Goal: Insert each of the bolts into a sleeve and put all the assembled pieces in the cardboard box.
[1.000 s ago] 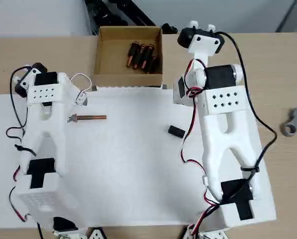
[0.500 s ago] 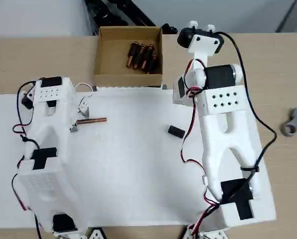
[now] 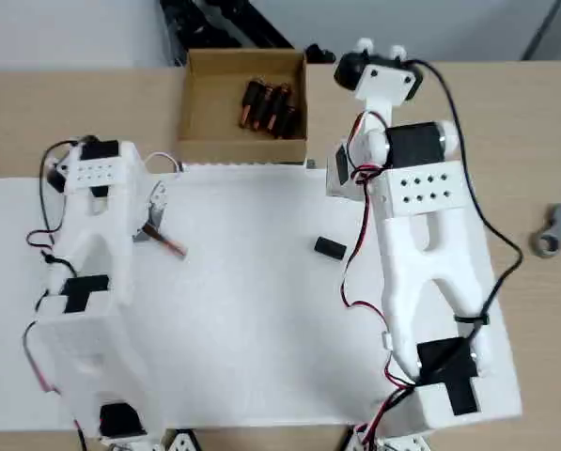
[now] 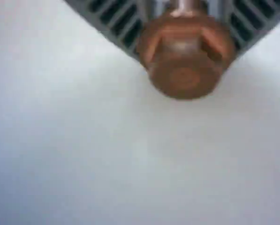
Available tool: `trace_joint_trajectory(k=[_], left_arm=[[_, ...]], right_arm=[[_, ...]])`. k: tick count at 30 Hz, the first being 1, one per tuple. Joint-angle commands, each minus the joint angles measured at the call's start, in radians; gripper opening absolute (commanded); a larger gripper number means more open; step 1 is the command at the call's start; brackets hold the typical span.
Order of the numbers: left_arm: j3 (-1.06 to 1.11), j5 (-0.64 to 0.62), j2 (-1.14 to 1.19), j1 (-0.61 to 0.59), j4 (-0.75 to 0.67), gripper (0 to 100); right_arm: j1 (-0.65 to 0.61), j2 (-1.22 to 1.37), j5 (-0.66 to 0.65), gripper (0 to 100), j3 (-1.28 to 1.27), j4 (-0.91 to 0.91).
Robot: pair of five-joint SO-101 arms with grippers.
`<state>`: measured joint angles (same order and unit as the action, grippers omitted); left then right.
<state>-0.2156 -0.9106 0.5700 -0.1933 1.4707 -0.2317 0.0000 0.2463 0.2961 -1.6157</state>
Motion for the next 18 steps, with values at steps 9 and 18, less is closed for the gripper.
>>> trace_joint_trajectory(k=[9, 18], left_arm=[[-0.312, 0.261, 0.009, -0.021, 0.284, 1], [-0.309, 0.535, -0.288, 0.003, 0.282, 1]], right_arm=[[0.005, -0.045, 0.009, 1.7, 0.031, -0.036], [-0.008, -0.056, -0.072, 1.8, -0.189, -0.044]])
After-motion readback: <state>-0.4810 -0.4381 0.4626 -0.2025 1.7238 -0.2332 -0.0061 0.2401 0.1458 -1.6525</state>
